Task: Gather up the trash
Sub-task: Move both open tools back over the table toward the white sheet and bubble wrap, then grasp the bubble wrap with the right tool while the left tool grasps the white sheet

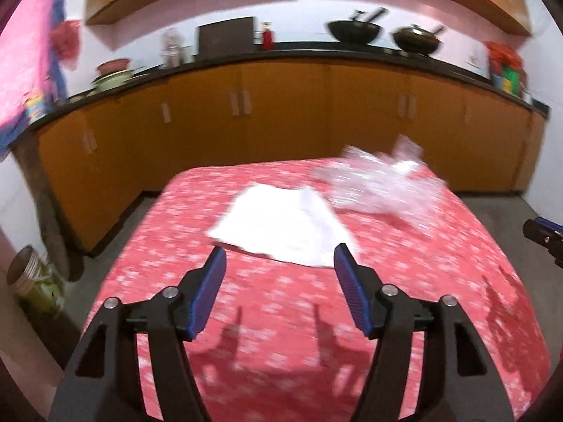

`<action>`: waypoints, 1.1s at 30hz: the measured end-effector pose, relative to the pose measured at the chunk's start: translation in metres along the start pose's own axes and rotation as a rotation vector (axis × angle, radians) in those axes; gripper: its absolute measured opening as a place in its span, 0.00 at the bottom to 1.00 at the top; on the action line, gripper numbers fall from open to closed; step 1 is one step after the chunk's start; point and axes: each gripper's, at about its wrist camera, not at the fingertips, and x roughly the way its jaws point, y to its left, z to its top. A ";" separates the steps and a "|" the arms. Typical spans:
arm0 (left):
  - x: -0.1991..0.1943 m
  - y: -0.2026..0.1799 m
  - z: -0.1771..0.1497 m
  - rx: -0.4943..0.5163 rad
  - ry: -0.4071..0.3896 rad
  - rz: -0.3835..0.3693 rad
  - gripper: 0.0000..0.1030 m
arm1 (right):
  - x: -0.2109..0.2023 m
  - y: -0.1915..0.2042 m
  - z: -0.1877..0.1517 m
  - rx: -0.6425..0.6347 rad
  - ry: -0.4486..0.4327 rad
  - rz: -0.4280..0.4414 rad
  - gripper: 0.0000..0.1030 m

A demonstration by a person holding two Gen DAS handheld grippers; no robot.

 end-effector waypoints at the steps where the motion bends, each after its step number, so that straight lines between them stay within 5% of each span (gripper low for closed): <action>1: 0.005 0.011 0.002 -0.017 -0.003 0.012 0.65 | 0.008 0.007 0.004 -0.003 0.001 0.006 0.42; 10: 0.038 0.067 0.008 -0.082 0.000 0.035 0.68 | 0.084 0.042 0.038 0.042 0.040 -0.021 0.58; 17: 0.055 0.077 0.009 -0.086 0.015 0.031 0.68 | 0.125 0.041 0.041 0.095 0.104 -0.032 0.58; 19: 0.061 0.077 0.010 -0.079 0.024 0.023 0.68 | 0.133 0.046 0.038 0.075 0.129 -0.016 0.31; 21: 0.065 0.077 0.012 -0.079 0.032 0.016 0.68 | 0.136 0.049 0.035 0.043 0.142 -0.008 0.15; 33: 0.109 0.068 0.018 -0.044 0.157 0.014 0.62 | 0.081 0.036 0.017 -0.007 0.027 -0.011 0.11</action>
